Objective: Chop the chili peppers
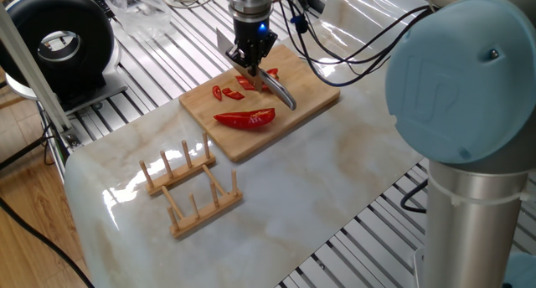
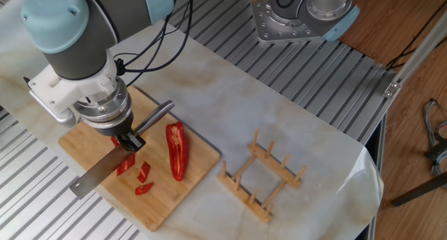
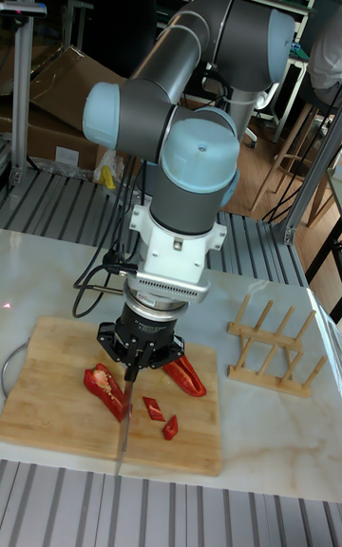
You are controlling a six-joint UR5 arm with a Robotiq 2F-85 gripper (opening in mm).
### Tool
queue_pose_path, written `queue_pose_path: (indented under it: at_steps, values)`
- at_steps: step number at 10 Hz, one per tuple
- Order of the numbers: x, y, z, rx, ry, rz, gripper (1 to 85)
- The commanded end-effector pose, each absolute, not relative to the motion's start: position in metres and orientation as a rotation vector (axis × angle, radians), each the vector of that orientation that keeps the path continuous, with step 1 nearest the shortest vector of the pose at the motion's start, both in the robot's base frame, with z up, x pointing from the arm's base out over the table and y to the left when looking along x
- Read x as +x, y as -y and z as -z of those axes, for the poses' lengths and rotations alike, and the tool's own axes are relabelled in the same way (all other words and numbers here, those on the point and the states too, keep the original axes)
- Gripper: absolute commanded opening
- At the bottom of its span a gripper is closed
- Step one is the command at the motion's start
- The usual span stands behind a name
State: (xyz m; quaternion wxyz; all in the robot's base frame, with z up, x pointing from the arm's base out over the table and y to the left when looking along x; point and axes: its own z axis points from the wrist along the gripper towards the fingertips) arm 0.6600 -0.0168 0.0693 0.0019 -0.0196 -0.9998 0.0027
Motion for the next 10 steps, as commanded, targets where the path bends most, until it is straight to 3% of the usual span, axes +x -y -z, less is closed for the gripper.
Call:
queue_pose_path:
  at_steps: [1,10]
  values:
    - [0.6590,0.0135,-0.0710,-0.078,3.129,0.028,1.3]
    - [0.6653,0.0163,-0.0800,-0.172,3.129,-0.035,1.3]
